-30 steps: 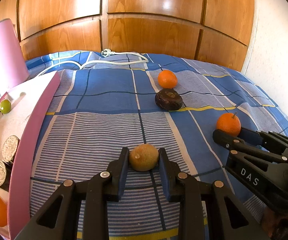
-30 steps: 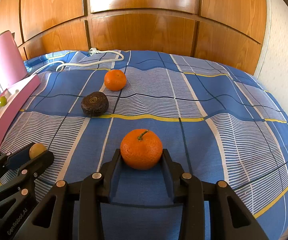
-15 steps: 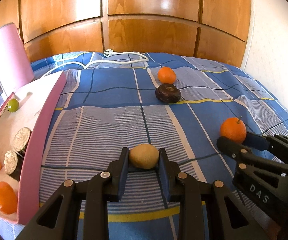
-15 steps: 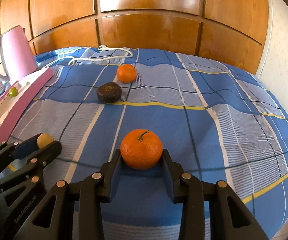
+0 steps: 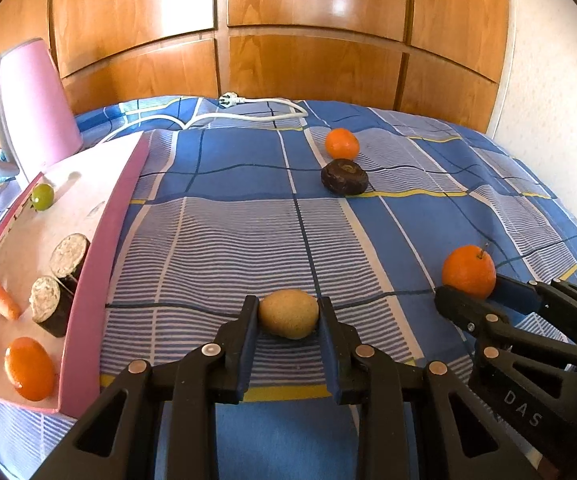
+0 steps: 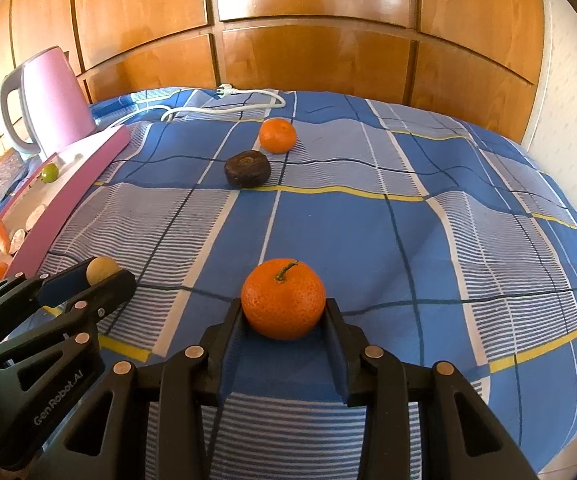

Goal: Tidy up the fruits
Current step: 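Lift the potato and mandarin and carry both toward the pink tray, then lower potato and mandarin into the tray and open both tools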

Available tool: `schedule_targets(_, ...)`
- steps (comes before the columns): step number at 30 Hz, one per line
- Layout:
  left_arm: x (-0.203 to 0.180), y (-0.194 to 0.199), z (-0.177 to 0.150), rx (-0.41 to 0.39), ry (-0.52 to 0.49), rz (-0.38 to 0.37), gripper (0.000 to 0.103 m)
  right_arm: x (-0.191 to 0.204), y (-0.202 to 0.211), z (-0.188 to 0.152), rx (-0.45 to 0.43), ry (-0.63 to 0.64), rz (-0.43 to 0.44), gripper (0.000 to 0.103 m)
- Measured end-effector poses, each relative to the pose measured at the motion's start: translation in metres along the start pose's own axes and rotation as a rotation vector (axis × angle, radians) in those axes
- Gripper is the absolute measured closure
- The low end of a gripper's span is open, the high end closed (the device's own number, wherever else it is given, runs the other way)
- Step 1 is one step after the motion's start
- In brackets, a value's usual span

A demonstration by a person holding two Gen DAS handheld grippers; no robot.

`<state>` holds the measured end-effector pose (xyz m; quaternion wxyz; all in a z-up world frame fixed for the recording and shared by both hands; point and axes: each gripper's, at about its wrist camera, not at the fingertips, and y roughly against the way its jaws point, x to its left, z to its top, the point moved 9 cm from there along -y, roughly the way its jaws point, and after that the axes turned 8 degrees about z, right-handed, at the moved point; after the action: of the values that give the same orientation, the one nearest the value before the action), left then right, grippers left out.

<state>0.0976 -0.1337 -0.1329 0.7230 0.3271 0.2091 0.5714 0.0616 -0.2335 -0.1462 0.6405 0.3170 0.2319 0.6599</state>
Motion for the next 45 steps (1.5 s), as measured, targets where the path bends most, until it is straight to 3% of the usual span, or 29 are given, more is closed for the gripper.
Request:
schedule_targets(20, 0.008, 0.009, -0.003, 0.03, 0.065, -0.036, 0.075, 0.02, 0.004, -0.005, 0.022, 0.01, 0.05, 0.065)
schedule_targets(30, 0.014, 0.022, 0.003, 0.004, 0.082, -0.037, 0.075, 0.03, 0.008, -0.004, 0.022, 0.025, 0.071, 0.065)
schedule_targets(45, 0.065, 0.055, 0.03, -0.064, 0.194, 0.003, 0.074, 0.055, 0.008, 0.012, 0.021, 0.078, 0.111, 0.065)
